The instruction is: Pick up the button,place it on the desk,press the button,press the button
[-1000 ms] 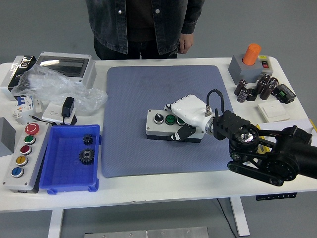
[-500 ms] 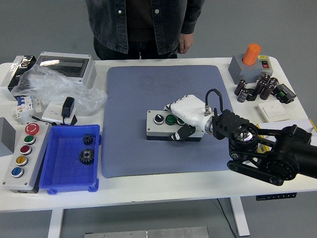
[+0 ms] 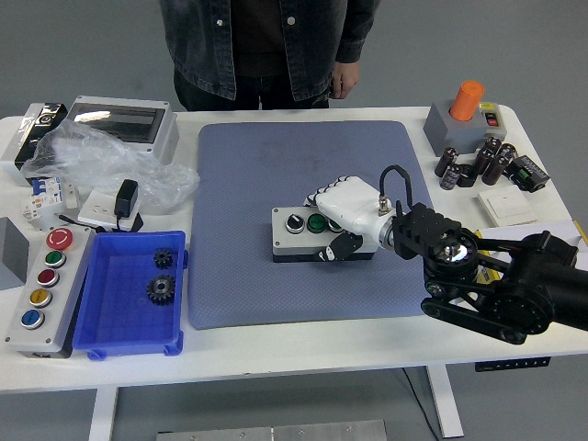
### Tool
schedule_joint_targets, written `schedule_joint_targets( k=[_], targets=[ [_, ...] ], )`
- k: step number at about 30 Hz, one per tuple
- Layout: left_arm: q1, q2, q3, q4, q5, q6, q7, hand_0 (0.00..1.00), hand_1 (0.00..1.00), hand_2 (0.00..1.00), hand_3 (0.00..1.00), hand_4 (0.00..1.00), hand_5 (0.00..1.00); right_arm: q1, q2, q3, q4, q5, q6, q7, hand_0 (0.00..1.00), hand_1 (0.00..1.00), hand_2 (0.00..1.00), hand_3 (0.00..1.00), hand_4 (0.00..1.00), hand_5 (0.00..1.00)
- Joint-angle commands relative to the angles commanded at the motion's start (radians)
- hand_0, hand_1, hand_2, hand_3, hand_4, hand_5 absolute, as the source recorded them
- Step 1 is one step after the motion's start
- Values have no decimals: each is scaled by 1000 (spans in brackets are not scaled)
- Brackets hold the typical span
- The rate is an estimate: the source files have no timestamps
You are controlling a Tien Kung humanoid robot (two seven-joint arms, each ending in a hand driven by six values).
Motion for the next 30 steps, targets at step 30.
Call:
schedule_joint_targets(
  k=[30],
  targets=[
    [1, -3, 40, 2, -42, -32, -15, 683, 703, 630, 620, 556, 411, -2, -19, 68, 37, 26, 61, -7, 823, 780, 848, 982, 998, 526]
  ],
)
